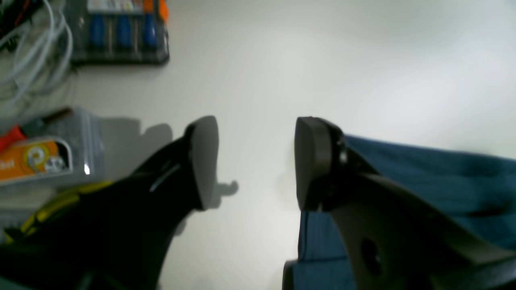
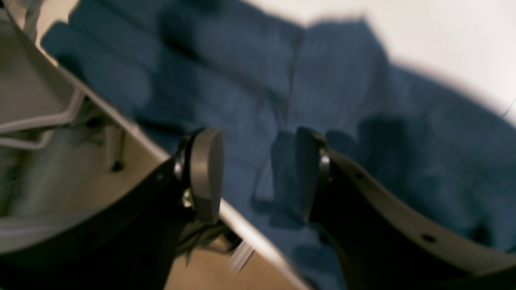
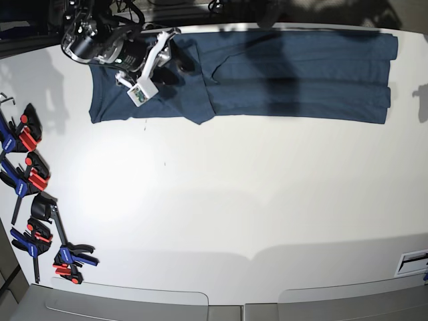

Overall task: Fold the T-shirt properly
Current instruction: 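Grasp the shirt's sleeve end with the right gripper and fold it inward, then reach the left gripper to the strip's opposite end and grasp it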

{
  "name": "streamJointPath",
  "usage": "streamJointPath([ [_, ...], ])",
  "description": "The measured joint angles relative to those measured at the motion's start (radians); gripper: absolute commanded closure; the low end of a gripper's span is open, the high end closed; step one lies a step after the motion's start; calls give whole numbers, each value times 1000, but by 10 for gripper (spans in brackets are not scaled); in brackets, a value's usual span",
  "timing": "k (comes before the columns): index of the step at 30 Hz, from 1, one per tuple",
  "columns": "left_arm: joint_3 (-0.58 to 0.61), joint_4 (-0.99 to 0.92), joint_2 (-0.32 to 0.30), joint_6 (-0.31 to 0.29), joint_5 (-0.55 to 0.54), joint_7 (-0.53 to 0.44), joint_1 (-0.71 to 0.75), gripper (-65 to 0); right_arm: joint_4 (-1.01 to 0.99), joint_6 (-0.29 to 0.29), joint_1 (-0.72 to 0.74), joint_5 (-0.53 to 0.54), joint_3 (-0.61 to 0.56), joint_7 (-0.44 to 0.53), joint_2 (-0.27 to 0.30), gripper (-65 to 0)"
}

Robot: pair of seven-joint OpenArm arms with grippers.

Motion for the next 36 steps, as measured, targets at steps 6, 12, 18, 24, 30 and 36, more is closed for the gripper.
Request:
streamJointPath([
  [6, 1, 0, 77, 0, -2, -11, 82, -285, 29, -65, 33, -230, 0, 111, 0, -269],
  [12, 4, -14, 201, -4, 31, -26, 129, -323, 29, -249, 90, -471, 11, 164, 0, -269],
  [18, 4, -178, 225, 0, 60, -120, 126, -323, 25, -272, 116, -492, 58, 201, 0, -269],
  [24, -1, -339, 220, -68, -64, -104, 108, -323, 7, -275, 116, -490, 117, 215, 0, -269],
  [30, 0, -349, 223, -77, -181, -21, 109, -323, 3, -275, 116, -479, 121, 220, 0, -269],
  [36, 49, -348, 219, -78, -190, -26, 92, -323, 3, -275, 116, -437, 121, 220, 0, -269],
])
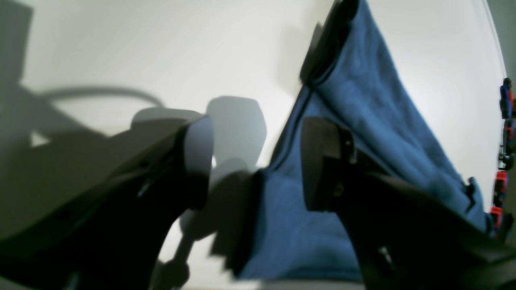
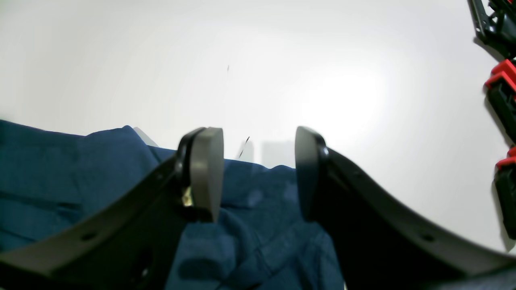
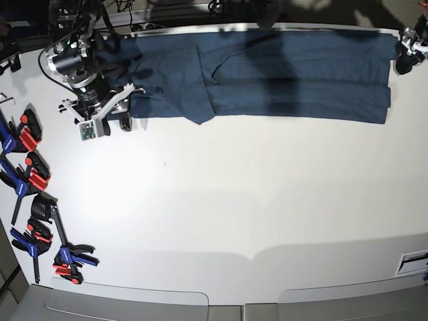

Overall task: Fold the T-shirt properly
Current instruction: 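Reach the left gripper to the strip's opposite end and grasp it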

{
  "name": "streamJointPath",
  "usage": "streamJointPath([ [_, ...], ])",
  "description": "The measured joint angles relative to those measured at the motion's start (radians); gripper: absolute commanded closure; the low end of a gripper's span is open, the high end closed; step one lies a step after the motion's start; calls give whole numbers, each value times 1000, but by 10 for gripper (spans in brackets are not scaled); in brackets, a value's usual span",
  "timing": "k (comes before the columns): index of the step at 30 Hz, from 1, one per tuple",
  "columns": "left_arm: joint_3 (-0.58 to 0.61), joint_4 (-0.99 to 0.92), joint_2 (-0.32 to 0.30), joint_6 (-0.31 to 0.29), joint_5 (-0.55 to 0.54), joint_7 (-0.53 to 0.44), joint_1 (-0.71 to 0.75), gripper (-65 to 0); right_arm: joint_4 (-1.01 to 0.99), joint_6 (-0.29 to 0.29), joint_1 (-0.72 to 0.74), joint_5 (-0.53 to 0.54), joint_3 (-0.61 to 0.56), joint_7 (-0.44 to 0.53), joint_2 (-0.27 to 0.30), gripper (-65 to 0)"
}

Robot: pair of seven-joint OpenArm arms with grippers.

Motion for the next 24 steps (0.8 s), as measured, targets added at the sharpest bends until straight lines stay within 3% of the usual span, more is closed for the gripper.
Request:
streamJointPath([
  [9, 180, 1, -1, -6, -3, -11, -71, -323, 0, 0, 0, 0, 0, 0, 0, -269],
  [19, 204, 3, 24, -14, 5, -19, -80, -317, 0, 0, 0, -1, 0, -1, 0, -269],
  [22, 204, 4, 54, -16, 1, -26, -81, -235, 0, 0, 0, -1, 0, -1, 0, -269],
  [24, 204, 6, 70, -17, 21, -36, -80, -127, 0, 0, 0, -1, 0, -1, 0, -269],
])
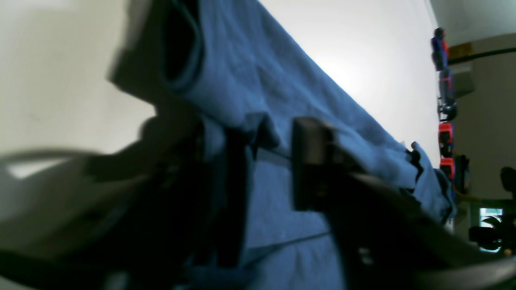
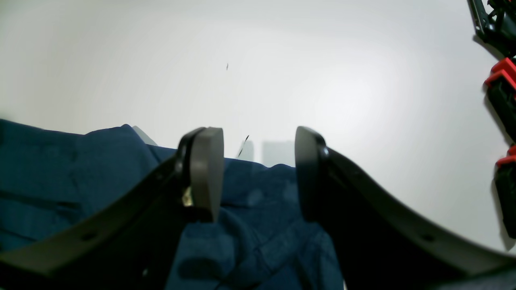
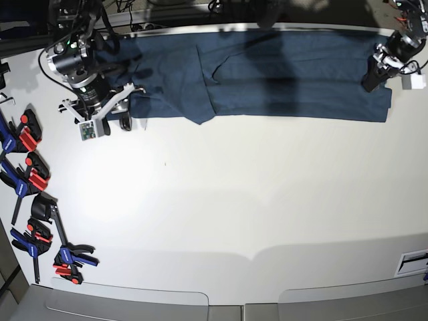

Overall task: Fold the T-shirt properly
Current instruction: 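Reach the left gripper to the strip's opposite end and grasp it, then fold the grasped end with the left gripper toward the right gripper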

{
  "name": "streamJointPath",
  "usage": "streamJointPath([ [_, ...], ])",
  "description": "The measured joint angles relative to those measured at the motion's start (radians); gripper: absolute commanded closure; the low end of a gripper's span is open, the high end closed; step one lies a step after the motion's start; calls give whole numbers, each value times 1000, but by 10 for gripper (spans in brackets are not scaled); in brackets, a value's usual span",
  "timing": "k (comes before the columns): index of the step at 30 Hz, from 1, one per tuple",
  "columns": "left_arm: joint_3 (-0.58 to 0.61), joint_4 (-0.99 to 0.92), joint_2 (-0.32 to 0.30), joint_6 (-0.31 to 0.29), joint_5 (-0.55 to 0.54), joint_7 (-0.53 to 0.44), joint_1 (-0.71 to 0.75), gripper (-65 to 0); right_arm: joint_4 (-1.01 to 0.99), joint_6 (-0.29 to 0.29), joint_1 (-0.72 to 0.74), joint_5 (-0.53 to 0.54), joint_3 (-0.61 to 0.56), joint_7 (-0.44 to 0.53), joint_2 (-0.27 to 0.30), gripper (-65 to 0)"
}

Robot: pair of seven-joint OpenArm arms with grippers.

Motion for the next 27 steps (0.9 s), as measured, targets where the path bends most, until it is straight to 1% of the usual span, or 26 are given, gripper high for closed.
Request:
streamJointPath([
  [1, 0, 0, 1, 1, 3, -1, 0, -49, 0, 0, 0, 0, 0, 0, 0, -269],
  [2, 0, 1, 1, 1, 6, -3, 0, 0, 0, 0, 0, 0, 0, -1, 0, -269],
  [6, 0, 11, 3, 2, 5, -16, 0, 0, 0, 0, 0, -3, 0, -4, 0, -269],
  [8, 0, 39, 3, 14, 16, -15, 1, 0, 0, 0, 0, -4, 0, -11, 0, -269],
  [10, 0, 90, 8, 24, 28, 3, 5, 0, -4, 0, 0, -47, 0, -10, 0, -269],
  [12, 1, 168, 9, 24, 27, 13, 31, 0, -23, -41, 0, -106, 0, -9, 0, -269],
  [14, 1, 257, 9, 23, 27, 11, 53, 0, -55, -70, 0, -135, 10, -7, -3, -269],
  [16, 1, 351, 16, 23, 26, 16, 72, 0, -101, -70, 0, -130, 39, 3, -3, -269],
  [18, 1, 438, 41, 23, 15, 29, 99, 0, -141, -68, 0, -128, 73, 17, -4, -269],
  [19, 0, 473, 61, 23, -8, 45, 113, 0, -159, -69, 0, -124, 90, 29, -5, -269],
  [23, 3, 578, 160, 21, -96, 126, 136, 0, -203, -71, 0, -123, 162, 46, -4, -269],
  [24, 12, 597, 178, 21, -108, 126, 136, 0, -204, -71, 0, -123, 178, 46, -3, -269],
  [26, 50, 626, 195, 21, -109, 121, 134, 0, -205, -71, 0, -117, 204, 50, -2, -269],
  [27, 78, 632, 197, 21, -108, 122, 134, 0, -205, -71, 0, -90, 213, 50, 1, -269],
])
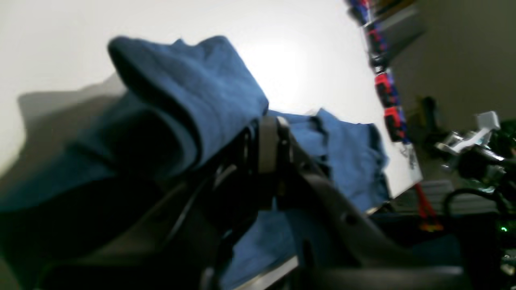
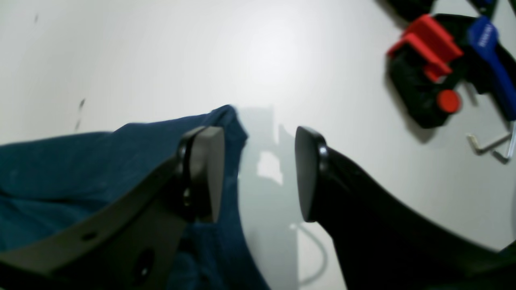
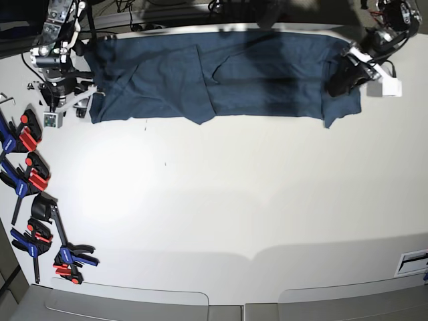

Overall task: Fold the T-shirt properly
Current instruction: 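Fold the grasped end with the left gripper toward the right gripper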

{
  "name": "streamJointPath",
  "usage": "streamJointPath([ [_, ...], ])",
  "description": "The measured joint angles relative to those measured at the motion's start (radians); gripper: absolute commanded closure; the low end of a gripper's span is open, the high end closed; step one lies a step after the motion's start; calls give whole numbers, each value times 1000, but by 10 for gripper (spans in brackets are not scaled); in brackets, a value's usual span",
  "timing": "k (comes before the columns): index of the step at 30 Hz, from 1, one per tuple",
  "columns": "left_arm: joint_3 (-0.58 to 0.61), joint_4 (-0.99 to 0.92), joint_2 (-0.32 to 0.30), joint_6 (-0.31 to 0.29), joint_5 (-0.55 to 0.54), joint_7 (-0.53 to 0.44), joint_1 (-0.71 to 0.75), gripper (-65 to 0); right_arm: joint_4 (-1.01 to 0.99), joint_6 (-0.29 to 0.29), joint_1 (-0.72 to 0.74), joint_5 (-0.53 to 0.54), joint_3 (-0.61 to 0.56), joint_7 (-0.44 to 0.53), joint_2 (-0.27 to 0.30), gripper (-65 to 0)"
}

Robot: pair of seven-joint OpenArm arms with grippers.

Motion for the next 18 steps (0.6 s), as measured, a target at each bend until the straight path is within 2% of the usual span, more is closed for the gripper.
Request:
streamJointPath([
  [3, 110, 4, 0, 0, 4, -5, -1, 0, 0, 0, 3, 21, 13, 0, 12, -269],
  [5, 188, 4, 4, 0, 45, -3, -14, 0, 0, 0, 9, 21, 16, 0, 18, -269],
  [9, 319, 4, 47, 2, 119, -22, -60, 0, 0, 6, 14, 43, 17, 0, 16, -269],
  [13, 423, 5, 78, 3, 222, -58, -106, 0, 0, 7, 14, 42, 17, 0, 18, -269],
  [18, 549, 5, 80, 27, 364, -119, -136, 0, 0, 7, 14, 42, 16, -1, 16, -269],
])
